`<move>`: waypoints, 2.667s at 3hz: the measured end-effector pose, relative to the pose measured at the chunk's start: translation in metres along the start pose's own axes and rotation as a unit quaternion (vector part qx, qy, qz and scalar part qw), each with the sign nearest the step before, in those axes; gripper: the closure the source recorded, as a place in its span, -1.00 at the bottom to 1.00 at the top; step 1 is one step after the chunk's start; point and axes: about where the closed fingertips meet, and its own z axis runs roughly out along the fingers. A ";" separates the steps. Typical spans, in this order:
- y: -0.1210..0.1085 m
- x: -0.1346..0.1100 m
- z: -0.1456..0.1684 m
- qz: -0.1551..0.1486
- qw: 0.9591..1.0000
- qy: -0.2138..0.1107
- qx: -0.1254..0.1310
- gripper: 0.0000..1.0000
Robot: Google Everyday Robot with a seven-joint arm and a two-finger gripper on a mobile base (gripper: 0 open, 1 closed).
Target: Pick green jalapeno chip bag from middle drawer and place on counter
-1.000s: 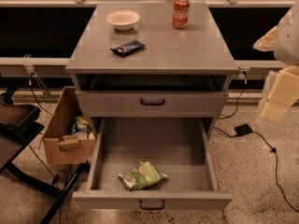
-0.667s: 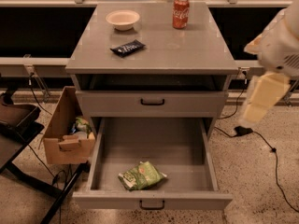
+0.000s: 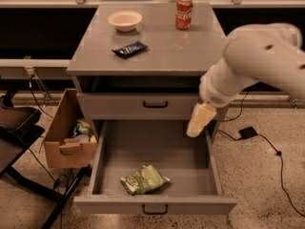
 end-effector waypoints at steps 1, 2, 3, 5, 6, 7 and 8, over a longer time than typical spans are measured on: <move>-0.004 -0.010 0.053 0.007 1.000 -0.008 -0.002 -1.00; 0.000 -0.013 0.066 0.006 1.000 -0.011 -0.009 -1.00; 0.029 -0.022 0.110 -0.007 0.999 -0.017 -0.048 -1.00; 0.090 -0.042 0.221 -0.050 0.991 -0.051 -0.110 -1.00; 0.112 -0.053 0.277 -0.074 0.987 -0.059 -0.131 -1.00; 0.131 -0.057 0.319 -0.094 0.983 -0.054 -0.147 -1.00; 0.151 -0.054 0.355 -0.112 0.979 -0.041 -0.166 -1.00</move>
Offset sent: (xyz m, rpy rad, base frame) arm 0.0232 0.0175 -0.0385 0.0183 0.0021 -0.0055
